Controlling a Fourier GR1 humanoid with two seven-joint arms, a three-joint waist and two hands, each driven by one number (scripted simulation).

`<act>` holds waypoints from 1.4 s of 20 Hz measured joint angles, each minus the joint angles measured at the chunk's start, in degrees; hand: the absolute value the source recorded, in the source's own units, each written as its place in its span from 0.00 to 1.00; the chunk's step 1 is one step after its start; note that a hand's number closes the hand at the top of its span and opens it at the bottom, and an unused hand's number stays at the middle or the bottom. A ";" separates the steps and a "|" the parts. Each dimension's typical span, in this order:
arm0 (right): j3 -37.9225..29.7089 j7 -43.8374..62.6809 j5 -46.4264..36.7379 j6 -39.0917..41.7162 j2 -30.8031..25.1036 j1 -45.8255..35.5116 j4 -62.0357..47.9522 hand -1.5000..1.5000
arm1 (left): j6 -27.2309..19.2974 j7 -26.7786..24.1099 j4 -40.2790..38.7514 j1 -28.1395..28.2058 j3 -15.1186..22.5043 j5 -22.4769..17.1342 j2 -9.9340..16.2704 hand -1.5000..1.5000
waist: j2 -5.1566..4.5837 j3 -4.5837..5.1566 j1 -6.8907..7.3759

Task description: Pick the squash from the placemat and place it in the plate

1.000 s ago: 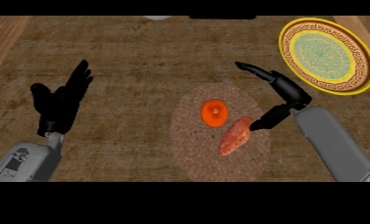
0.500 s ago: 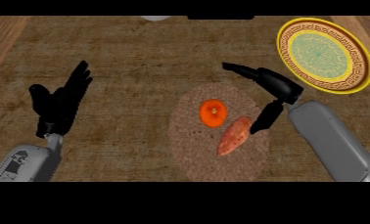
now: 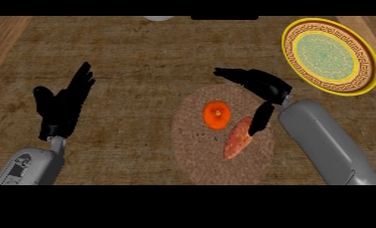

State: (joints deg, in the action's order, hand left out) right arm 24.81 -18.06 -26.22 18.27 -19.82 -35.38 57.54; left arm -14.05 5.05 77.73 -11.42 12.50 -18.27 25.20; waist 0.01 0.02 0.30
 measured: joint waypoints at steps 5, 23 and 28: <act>0.58 2.23 -4.84 1.99 1.91 -0.16 0.09 0.00 | 2.05 0.11 0.15 1.05 -1.97 1.10 -0.63 0.50 | 0.11 0.10 -0.05; -2.59 4.83 -19.17 3.56 10.36 -2.75 -5.91 0.00 | 5.99 2.80 2.07 1.70 -7.23 6.57 -5.07 0.50 | 0.45 0.42 0.00; -0.66 1.41 -22.42 4.93 10.92 -2.89 -7.49 1.00 | 7.66 2.11 2.22 2.63 -8.42 6.89 -5.18 0.50 | 0.68 0.57 0.10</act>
State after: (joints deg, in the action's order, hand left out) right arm 24.15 -16.65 -48.63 23.20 -8.90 -38.27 50.06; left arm -6.38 7.17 79.95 -8.79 4.08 -11.38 20.02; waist 0.68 0.59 0.40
